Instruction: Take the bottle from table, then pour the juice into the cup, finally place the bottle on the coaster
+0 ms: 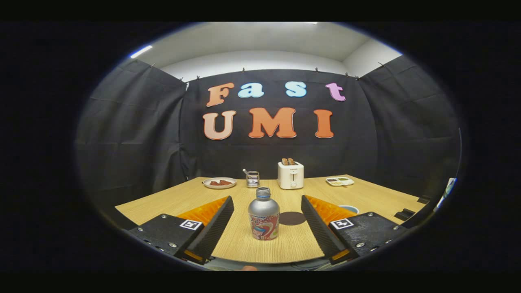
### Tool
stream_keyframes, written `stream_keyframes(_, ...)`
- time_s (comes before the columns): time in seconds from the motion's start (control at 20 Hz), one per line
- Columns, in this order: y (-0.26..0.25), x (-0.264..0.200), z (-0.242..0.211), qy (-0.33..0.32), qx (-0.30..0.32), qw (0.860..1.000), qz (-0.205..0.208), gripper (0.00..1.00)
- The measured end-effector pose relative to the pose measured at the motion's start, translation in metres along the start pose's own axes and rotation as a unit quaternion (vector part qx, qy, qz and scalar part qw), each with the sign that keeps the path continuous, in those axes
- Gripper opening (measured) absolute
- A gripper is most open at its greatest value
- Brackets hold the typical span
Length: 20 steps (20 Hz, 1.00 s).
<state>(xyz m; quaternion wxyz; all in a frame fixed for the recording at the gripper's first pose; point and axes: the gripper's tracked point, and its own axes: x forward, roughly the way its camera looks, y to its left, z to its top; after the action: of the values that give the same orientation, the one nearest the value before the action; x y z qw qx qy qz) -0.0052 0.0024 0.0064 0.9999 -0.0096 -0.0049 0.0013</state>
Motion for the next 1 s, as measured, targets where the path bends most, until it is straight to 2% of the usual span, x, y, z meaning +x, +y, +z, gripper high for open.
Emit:
stream_keyframes(0.5,-0.004,0.005,-0.012,0.013,0.007,1.0,-0.004,0.98)
stream_keyframes(1.0,-0.009,0.019,-0.051,0.06,0.0,0.998,-0.011,0.98)
